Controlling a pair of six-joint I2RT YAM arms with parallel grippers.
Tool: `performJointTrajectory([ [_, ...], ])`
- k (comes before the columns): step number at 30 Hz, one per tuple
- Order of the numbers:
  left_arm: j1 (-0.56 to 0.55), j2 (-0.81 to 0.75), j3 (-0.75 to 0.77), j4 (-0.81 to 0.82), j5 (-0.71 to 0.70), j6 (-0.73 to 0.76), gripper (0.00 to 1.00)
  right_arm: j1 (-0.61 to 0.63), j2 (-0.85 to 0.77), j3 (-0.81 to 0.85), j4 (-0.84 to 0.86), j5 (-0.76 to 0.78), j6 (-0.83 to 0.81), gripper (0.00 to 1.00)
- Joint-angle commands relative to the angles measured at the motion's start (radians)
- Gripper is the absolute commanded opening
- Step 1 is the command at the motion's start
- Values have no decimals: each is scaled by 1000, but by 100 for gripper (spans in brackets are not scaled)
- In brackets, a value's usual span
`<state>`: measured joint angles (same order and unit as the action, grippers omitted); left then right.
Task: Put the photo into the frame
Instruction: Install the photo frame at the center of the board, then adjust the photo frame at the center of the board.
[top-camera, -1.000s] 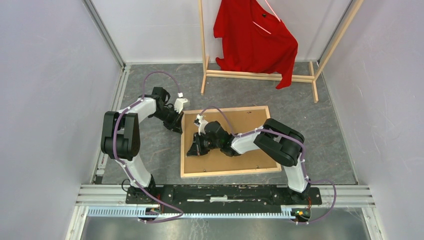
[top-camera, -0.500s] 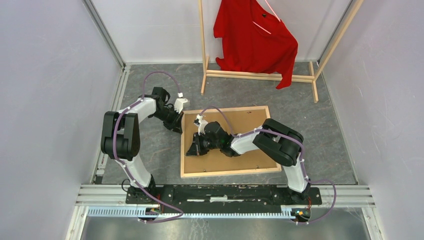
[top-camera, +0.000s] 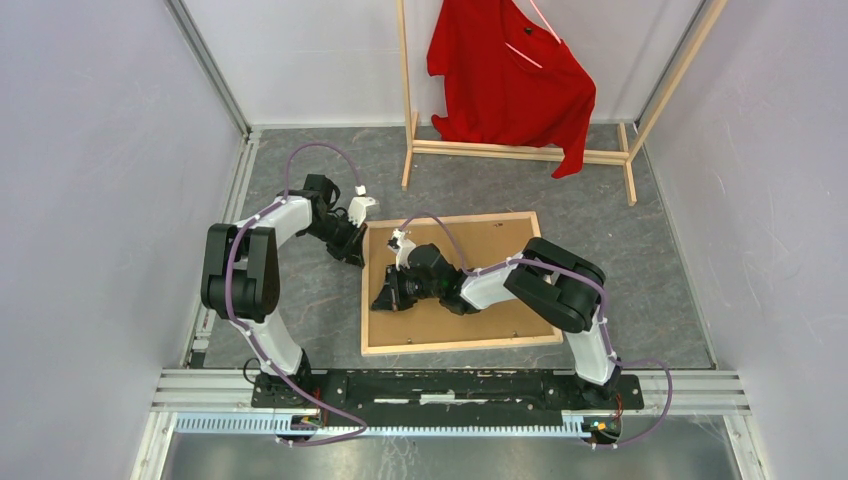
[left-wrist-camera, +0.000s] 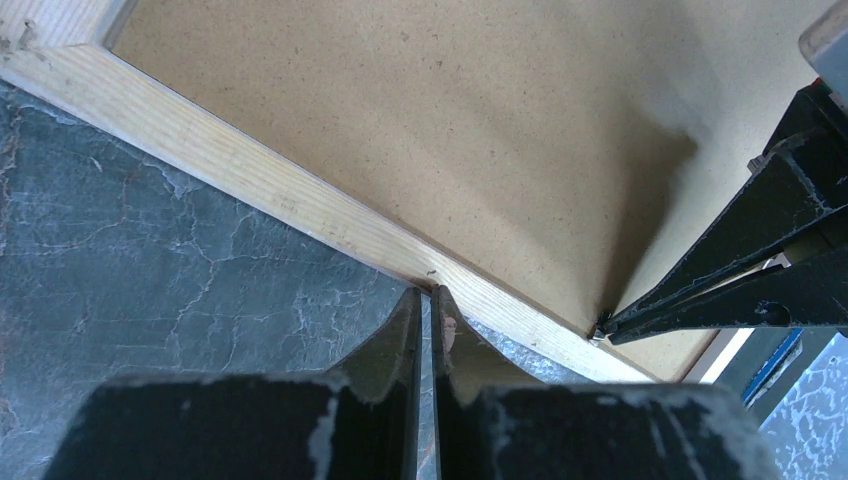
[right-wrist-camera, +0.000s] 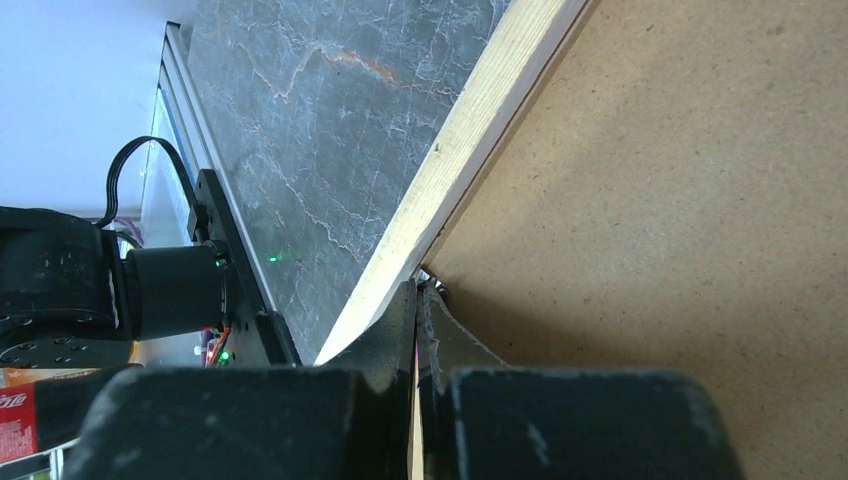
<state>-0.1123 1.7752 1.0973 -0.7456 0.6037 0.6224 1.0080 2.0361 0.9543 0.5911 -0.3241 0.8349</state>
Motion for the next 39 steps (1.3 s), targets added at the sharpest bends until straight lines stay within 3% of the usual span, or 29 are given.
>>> performJointTrajectory([
  [1,-15,26,-48,23,-36,36,8,-3,47,29,19,103,-11,1],
  [10,-15,29,-42,12,-43,39,8,-4,9,30,22,92,-22,1],
  [14,-14,23,-13,-43,-52,60,8,-27,-90,-13,42,52,-22,10],
  [16,-12,9,-3,-66,-71,79,9,-63,-170,-47,3,45,-33,25],
  [21,-11,-39,-12,-111,-138,147,16,-246,-471,-237,-129,97,-110,82],
  [24,-17,-77,-69,-101,-178,184,20,-365,-623,-281,-342,202,-238,98],
  [27,-50,-107,-136,-61,-216,177,21,-483,-757,-328,-515,335,-344,98],
  [30,-98,-149,-200,-14,-218,151,21,-599,-834,-389,-583,427,-414,98],
  [35,-173,-187,-245,1,-228,122,22,-769,-849,-464,-560,400,-456,98],
  [39,-207,-201,-276,3,-247,122,22,-815,-775,-453,-516,352,-454,98],
])
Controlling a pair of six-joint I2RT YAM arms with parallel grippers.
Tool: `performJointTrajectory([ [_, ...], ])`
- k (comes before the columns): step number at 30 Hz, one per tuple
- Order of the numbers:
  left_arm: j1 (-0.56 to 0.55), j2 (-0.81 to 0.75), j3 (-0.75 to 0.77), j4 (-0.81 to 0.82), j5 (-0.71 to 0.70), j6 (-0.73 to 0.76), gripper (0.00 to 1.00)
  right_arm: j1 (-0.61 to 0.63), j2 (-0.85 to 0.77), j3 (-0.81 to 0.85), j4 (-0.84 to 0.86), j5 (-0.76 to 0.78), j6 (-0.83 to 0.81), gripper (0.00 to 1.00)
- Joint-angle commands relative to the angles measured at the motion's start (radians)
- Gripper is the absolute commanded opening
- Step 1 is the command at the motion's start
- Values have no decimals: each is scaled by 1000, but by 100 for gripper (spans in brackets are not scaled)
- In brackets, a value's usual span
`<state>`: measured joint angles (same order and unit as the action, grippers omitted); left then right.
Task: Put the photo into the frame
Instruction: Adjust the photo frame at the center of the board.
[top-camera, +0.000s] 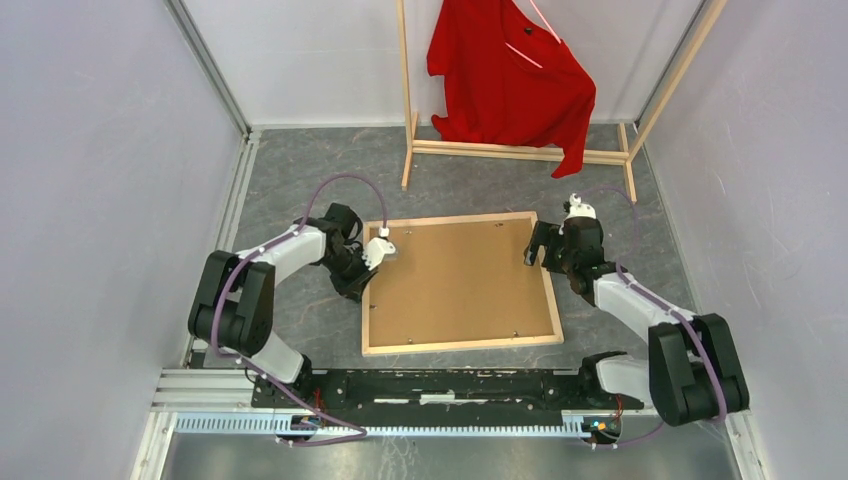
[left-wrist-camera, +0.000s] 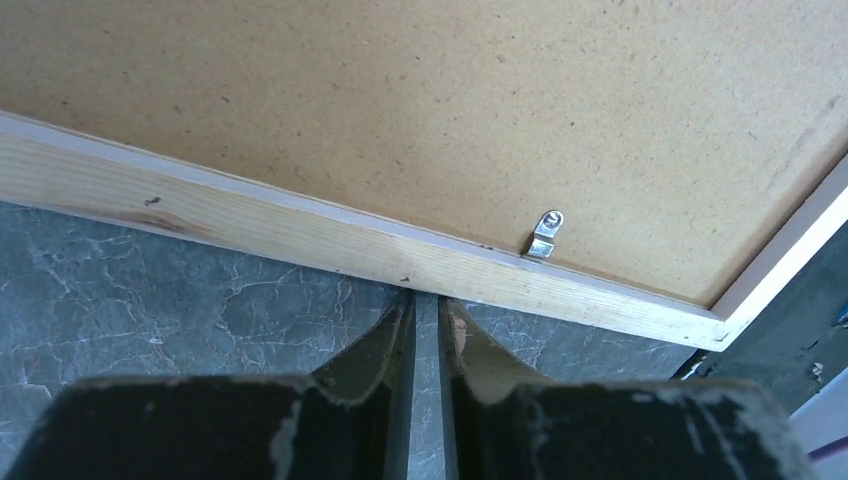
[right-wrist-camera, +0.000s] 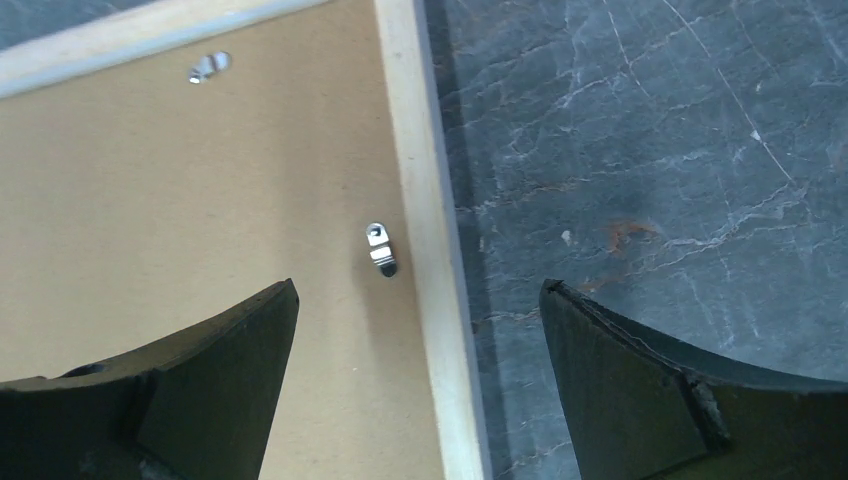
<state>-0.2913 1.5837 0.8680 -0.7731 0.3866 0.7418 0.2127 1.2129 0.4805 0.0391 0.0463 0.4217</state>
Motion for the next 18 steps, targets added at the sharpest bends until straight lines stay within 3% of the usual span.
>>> performJointTrajectory([
  [1,-34,-11,-54,31,-33,2,22,-26,77,37,42,-31,-41,98],
  [9,-87,-5,-58,57,-24,-16,21,-14,281,130,178,-235,63,97],
  [18,-227,109,58,72,12,-84,22,168,577,463,131,-195,55,96],
])
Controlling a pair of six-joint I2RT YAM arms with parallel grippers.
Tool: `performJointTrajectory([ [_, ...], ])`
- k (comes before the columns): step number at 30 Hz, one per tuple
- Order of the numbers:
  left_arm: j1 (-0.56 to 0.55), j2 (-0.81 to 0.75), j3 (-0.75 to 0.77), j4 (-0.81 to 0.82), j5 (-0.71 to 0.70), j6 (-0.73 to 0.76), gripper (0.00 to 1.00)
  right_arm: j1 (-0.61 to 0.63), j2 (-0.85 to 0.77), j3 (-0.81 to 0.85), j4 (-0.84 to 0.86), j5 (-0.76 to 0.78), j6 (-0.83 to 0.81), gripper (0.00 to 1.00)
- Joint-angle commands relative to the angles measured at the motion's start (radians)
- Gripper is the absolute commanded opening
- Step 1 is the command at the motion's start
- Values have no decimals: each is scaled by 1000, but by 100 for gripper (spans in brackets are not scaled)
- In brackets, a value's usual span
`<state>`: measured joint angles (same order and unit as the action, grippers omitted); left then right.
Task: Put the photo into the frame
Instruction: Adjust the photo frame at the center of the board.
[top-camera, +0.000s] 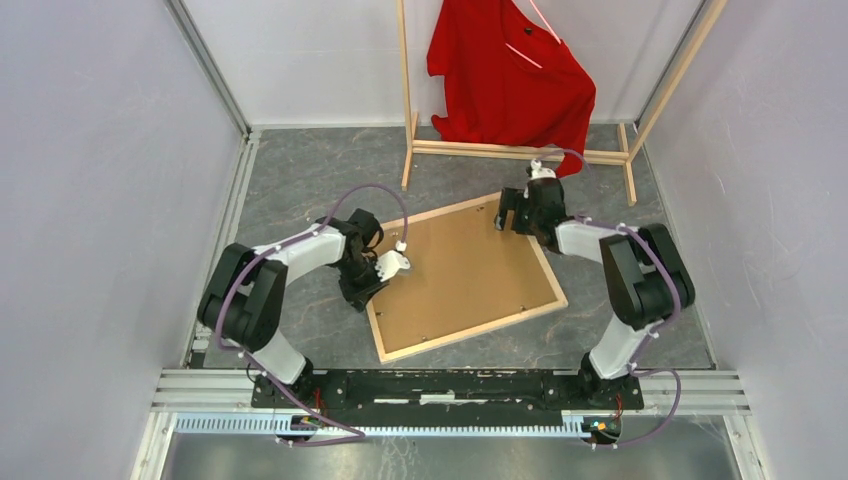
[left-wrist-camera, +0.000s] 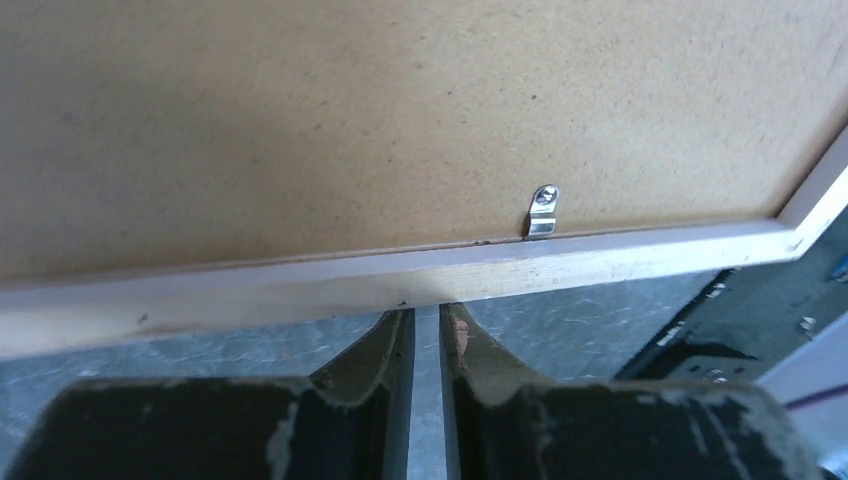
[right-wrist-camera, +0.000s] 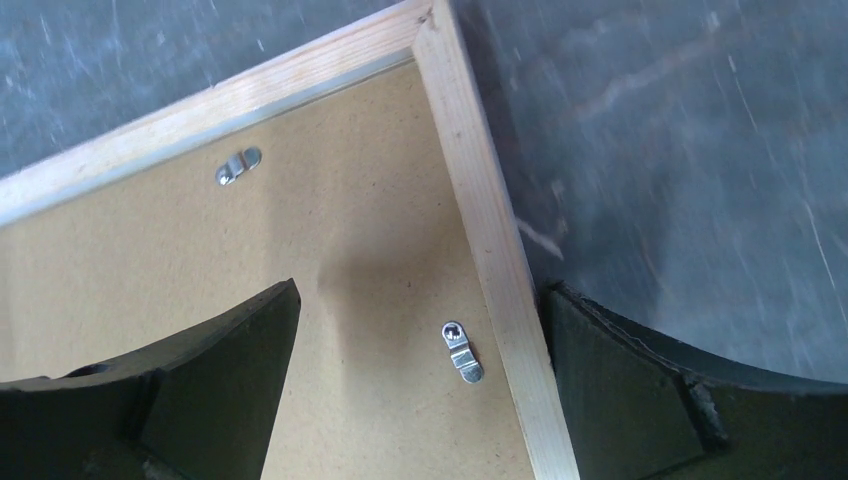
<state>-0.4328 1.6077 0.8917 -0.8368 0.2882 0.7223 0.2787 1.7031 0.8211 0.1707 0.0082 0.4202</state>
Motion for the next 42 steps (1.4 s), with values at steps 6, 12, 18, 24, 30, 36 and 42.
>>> performJointTrajectory([
  [6,-190,118,84,69,168,-45,38,132,239,391,-133,-120,0,98],
  [12,-196,30,102,-105,107,78,47,132,176,453,-240,92,-84,98],
  [18,-160,-47,168,-280,88,189,49,122,45,360,-328,250,-109,98],
  [24,68,26,368,-232,45,208,46,102,-203,121,-323,211,-55,98],
  [30,300,274,721,-89,67,6,41,100,-491,-144,-408,64,50,98],
  [36,316,428,782,82,-4,-124,39,88,-713,-371,-473,-64,140,98],
  [42,296,454,659,132,36,-137,37,68,-834,-500,-436,-159,202,98],
])
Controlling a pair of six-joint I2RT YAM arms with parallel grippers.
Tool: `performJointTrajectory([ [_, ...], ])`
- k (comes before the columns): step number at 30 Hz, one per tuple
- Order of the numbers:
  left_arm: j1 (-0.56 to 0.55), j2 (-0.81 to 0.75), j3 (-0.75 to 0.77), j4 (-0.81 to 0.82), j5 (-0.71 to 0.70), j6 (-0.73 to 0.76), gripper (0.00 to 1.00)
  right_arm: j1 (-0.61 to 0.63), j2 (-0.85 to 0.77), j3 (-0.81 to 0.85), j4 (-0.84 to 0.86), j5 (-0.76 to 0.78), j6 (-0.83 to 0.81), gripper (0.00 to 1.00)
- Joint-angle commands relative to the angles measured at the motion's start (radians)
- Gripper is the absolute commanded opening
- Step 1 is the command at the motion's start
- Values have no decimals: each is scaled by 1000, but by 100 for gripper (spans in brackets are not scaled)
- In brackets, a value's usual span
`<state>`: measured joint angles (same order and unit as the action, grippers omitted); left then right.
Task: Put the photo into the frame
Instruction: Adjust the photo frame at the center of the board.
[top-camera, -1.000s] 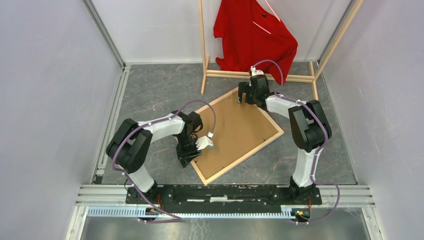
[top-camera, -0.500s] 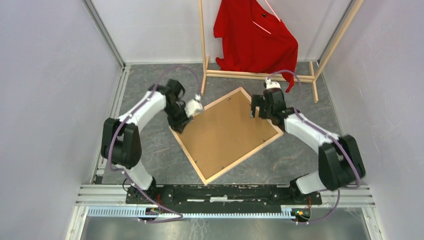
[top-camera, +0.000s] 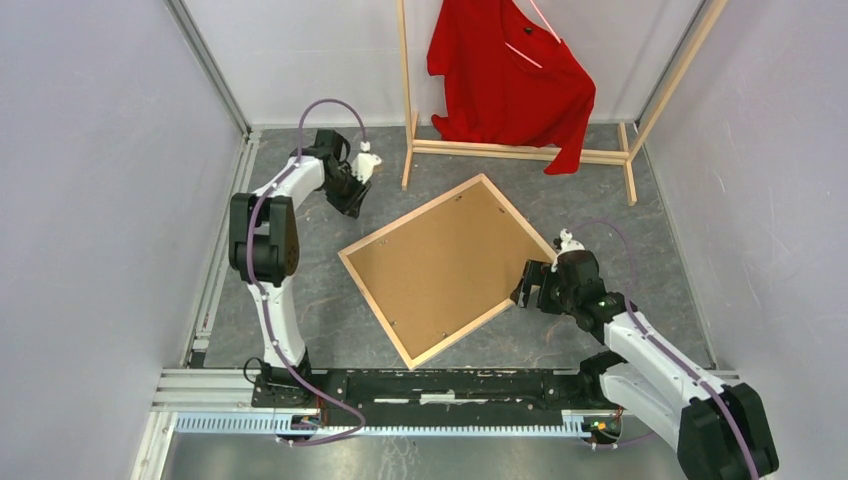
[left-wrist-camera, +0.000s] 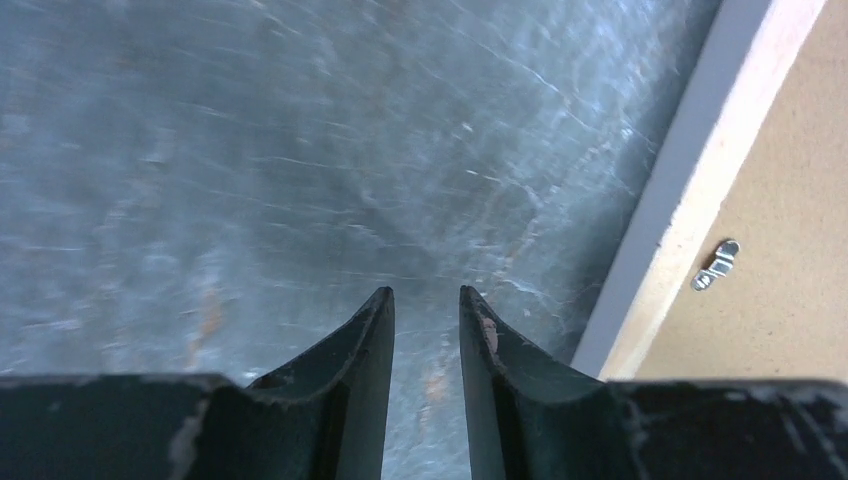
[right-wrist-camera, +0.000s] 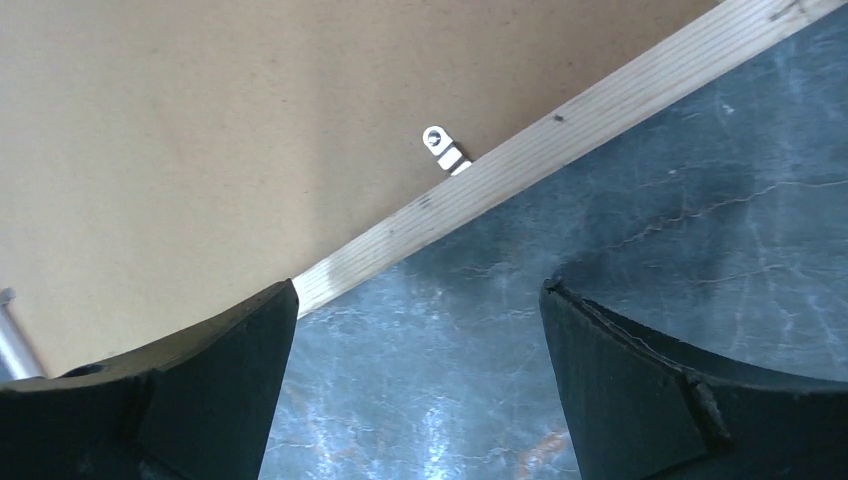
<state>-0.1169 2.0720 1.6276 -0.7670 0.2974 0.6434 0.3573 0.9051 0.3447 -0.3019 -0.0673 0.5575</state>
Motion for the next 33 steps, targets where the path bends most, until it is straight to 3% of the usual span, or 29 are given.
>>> performJointTrajectory([
  [1,-25,-16,-106,71,29,-50,37,-20,-33,-30,53,-94,64,98],
  [12,-94,-218,-477,11,100,174,34,-93,125,98,186,-100,24,98],
  [21,-135,-337,-603,-126,199,286,34,-95,262,168,255,-128,19,98],
  [28,-228,-398,-672,-68,337,191,34,-101,402,273,324,-133,-7,98],
  [33,-290,-424,-679,-29,343,113,36,-109,461,340,306,-122,-44,98],
])
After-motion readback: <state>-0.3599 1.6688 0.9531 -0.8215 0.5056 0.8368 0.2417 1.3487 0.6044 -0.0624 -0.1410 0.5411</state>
